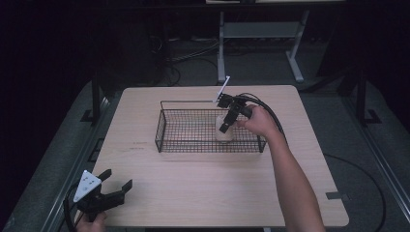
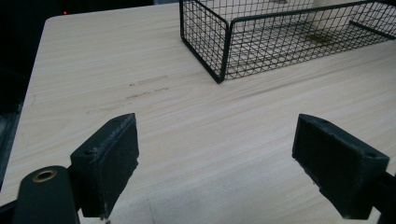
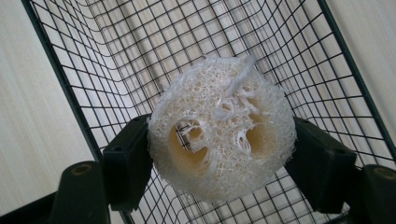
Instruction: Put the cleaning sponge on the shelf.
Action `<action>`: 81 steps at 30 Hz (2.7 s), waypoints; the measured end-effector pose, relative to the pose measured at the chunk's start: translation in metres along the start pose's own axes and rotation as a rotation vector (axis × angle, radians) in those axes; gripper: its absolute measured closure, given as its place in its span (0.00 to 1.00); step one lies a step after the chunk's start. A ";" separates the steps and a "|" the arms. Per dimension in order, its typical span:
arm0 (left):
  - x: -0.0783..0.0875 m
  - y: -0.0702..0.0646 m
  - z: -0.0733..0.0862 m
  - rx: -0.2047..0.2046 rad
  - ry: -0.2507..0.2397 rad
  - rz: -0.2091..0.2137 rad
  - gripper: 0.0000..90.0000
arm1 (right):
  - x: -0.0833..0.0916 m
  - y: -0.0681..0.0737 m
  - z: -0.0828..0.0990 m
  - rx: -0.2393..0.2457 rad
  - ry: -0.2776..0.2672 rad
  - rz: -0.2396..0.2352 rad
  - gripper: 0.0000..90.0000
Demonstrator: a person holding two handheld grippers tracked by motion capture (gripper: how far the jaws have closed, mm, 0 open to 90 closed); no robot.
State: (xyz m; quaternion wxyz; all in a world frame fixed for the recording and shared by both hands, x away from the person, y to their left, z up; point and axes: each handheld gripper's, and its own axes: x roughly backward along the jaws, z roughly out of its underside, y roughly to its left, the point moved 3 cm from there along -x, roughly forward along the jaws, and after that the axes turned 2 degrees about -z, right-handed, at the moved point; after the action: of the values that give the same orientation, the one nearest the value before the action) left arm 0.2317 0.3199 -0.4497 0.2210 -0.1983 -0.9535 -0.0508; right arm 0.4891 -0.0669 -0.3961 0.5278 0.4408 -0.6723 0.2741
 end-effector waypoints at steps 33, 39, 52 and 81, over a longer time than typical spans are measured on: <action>-0.001 0.000 0.000 -0.007 0.000 0.003 0.15 | -0.013 -0.002 0.005 -0.004 -0.010 -0.013 0.21; -0.001 0.000 0.000 -0.007 0.001 0.006 0.15 | -0.006 -0.002 0.008 -0.004 -0.015 -0.013 0.21; -0.001 -0.001 0.000 -0.014 0.005 0.007 0.15 | 0.005 -0.002 0.014 -0.006 -0.019 -0.002 0.21; -0.001 -0.002 0.000 -0.011 0.005 0.009 0.15 | 0.034 0.013 0.023 0.015 -0.061 0.003 0.19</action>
State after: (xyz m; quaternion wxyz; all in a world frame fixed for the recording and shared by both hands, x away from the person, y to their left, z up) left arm 0.2317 0.3178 -0.4502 0.2224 -0.2035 -0.9519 -0.0553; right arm 0.4655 -0.0904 -0.3692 0.5032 0.4521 -0.6866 0.2665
